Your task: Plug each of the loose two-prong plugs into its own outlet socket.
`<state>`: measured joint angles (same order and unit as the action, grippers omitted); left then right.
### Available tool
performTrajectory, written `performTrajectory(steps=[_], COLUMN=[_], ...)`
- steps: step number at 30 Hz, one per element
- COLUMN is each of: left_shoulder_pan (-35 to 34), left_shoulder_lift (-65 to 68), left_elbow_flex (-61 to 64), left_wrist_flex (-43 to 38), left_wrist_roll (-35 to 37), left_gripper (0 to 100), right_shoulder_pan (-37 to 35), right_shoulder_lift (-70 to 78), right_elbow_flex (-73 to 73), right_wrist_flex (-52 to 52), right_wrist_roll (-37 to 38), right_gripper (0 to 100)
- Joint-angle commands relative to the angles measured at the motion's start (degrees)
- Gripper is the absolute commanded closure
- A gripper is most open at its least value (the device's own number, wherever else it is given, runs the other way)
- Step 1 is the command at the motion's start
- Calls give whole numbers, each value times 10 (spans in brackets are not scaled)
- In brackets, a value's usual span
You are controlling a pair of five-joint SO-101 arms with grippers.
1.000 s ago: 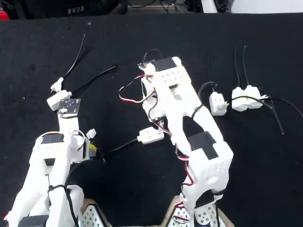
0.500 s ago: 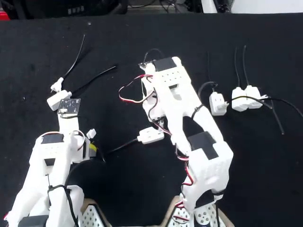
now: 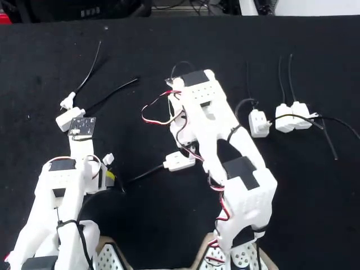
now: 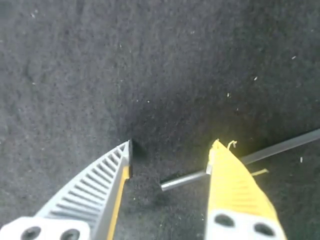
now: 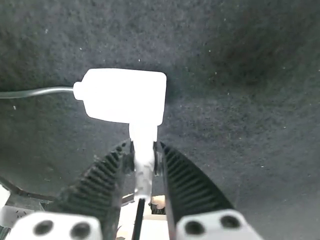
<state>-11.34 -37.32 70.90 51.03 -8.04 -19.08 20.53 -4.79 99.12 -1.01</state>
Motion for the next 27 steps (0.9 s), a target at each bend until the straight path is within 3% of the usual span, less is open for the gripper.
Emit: performTrajectory(steps=[1, 27], left_shoulder_pan=[8, 8], left_shoulder_lift=[-10, -10], left_elbow_flex=[1, 1], left_wrist_flex=[-4, -4], left_wrist_roll=[7, 7], left_gripper=[748, 748], right_shoulder_pan=[7, 7], right_shoulder_lift=[-9, -8], right_elbow_flex=[-6, 44], right_wrist_flex=[-5, -67], right_wrist_roll=[-4, -20], right_gripper=[988, 988])
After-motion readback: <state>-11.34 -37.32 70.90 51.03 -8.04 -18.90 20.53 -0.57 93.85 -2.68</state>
